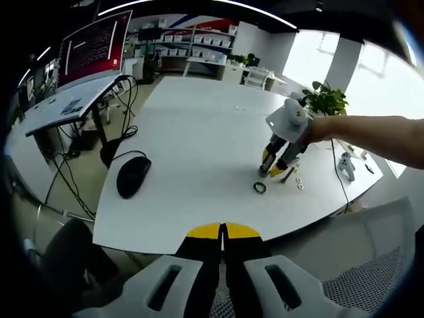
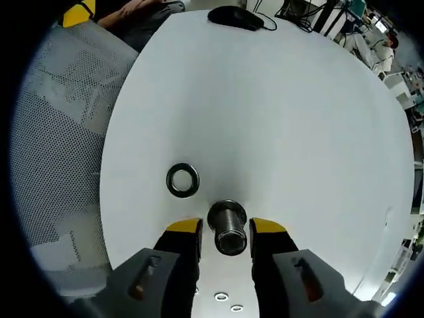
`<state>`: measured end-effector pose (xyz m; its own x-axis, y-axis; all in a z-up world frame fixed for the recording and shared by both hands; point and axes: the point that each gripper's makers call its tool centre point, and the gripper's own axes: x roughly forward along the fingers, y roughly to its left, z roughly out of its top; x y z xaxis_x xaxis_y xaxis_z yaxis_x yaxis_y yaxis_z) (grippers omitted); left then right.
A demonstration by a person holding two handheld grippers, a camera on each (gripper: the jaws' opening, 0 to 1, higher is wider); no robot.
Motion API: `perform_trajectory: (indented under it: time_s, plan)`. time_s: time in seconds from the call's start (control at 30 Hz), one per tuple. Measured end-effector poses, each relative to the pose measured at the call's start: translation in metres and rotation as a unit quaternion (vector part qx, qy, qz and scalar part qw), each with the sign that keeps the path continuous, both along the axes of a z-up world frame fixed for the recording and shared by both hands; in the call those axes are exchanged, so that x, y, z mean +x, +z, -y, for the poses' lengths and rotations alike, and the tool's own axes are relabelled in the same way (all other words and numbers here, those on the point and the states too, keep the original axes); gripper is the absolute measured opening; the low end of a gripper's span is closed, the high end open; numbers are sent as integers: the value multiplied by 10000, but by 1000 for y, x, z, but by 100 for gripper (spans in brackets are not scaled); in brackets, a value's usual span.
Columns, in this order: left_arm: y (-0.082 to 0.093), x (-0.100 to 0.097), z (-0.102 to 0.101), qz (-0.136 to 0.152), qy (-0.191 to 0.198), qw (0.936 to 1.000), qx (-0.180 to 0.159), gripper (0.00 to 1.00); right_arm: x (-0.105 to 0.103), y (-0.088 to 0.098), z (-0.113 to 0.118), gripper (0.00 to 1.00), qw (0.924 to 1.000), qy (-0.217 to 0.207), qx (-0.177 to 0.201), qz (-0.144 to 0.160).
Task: Place the washer onto the threaded stud by aligning its center hole with the stud, sliding it down to the base, and recovering from edge contact or off-axis alignment until the washer reaches the visible bottom stop.
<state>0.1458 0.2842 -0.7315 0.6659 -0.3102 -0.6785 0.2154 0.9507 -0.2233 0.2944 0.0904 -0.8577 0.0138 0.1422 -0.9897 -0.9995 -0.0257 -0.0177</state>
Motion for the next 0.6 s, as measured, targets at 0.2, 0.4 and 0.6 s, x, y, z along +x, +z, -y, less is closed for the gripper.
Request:
perform_trajectory:
  time_s: [0.2,0.4,0.6]
  plan:
    - [0,0,0,8,3,10000,-14,0,-4,11,-3,41,9997,108,181,88]
    - [1,0,0,14,12,10000,-16,0,-12,31,-18,42,9980,151,597,113]
    - [1,0,0,21,17,10000,-23,0,-28,37,-29,42,9967,341,741,17]
